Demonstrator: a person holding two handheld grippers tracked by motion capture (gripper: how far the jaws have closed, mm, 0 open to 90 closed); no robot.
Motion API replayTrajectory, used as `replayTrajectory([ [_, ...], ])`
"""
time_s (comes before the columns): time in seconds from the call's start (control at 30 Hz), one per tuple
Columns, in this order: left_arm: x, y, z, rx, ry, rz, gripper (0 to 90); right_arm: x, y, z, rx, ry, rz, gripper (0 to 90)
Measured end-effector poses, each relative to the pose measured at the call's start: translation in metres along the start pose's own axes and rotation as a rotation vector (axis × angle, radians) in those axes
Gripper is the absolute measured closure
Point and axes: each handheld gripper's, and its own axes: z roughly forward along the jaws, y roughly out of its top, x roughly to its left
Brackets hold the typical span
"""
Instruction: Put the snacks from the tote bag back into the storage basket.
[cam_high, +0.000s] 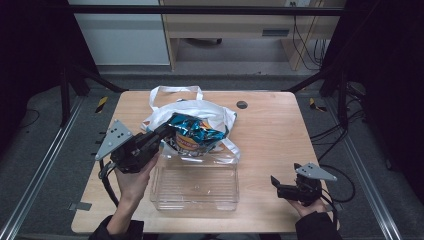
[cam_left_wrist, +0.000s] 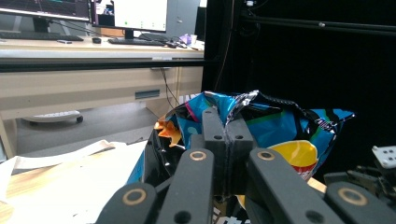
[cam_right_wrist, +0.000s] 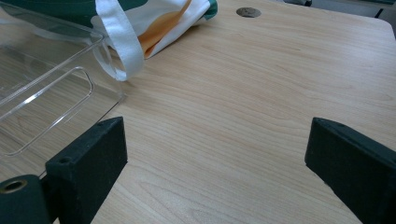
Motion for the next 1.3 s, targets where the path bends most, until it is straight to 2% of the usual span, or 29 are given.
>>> replayTrajectory([
  [0.23,-0.002,-0.008,-0.009,0.010,-0.007,-0.005,89.8,0.000,0.000,0.000,-0.001,-0.001,-0.001,6.0],
  [0.57,-0.008,-0.023,-0.016,0.053,-0.002,0.000,89.8,0.001,0.000,-0.003,-0.004,0.000,-0.002,6.4],
  [0.73,-0.013,-0.031,-0.015,0.080,-0.002,0.011,89.7,0.001,0.000,-0.003,-0.004,0.001,-0.005,6.4],
  [1.3,-0.024,-0.062,-0.014,0.173,-0.012,0.005,89.7,0.003,-0.001,-0.004,0.002,0.002,0.001,6.4],
])
